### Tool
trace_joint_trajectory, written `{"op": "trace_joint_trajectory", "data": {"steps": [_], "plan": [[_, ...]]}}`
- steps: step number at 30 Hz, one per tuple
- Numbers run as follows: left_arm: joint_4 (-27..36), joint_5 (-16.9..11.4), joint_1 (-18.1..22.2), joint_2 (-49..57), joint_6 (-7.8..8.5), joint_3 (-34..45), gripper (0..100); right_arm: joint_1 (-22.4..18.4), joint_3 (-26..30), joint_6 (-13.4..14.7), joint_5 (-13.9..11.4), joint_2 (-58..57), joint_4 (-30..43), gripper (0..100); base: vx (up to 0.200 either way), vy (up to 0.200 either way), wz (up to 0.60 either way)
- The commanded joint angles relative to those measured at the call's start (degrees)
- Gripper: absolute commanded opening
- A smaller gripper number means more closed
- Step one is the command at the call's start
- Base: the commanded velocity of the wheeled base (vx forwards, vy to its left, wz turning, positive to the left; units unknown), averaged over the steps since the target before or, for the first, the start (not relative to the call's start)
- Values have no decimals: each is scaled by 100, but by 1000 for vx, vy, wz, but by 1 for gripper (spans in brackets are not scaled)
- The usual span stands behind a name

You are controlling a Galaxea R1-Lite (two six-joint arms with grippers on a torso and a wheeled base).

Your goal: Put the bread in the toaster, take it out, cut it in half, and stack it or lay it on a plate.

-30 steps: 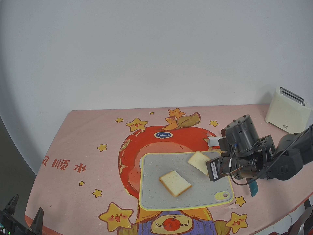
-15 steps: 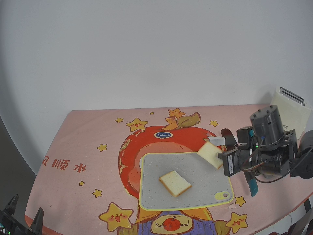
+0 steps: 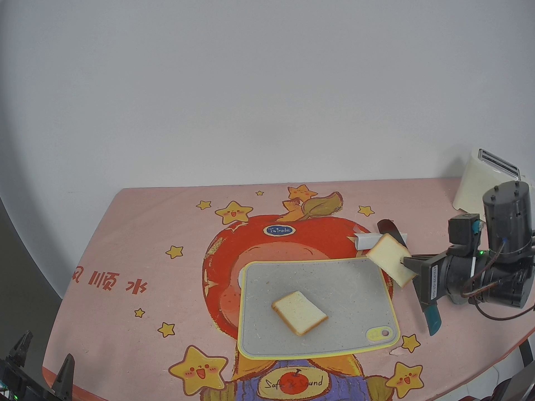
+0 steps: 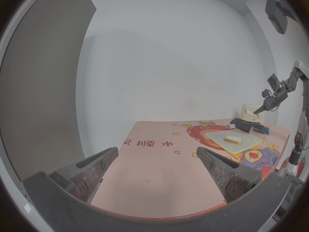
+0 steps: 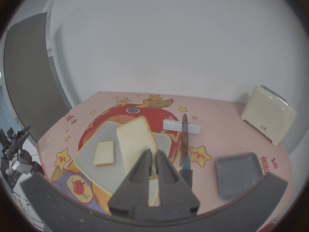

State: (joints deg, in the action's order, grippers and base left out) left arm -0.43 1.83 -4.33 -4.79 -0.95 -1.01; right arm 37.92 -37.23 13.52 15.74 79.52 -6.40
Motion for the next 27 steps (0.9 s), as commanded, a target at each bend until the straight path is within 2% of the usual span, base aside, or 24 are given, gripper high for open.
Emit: {"op": "trace_joint_trajectory", "data": {"steps": [1,5,22,27], "plan": [[-1,2,2,-4,-2,101,100,-4,330,89,-1,-569,7,0,0,0,0],[-1,2,2,-4,-2,101,100,57,541,54,149,-973,7,0,0,0,0],[8,11,-7,-4,16,101,100,40,515,10,202,-1202,42,0,0,0,0],[-1,2,-7,-4,51,101,100,-22,524,-139,202,-1176,34,0,0,0,0]]}}
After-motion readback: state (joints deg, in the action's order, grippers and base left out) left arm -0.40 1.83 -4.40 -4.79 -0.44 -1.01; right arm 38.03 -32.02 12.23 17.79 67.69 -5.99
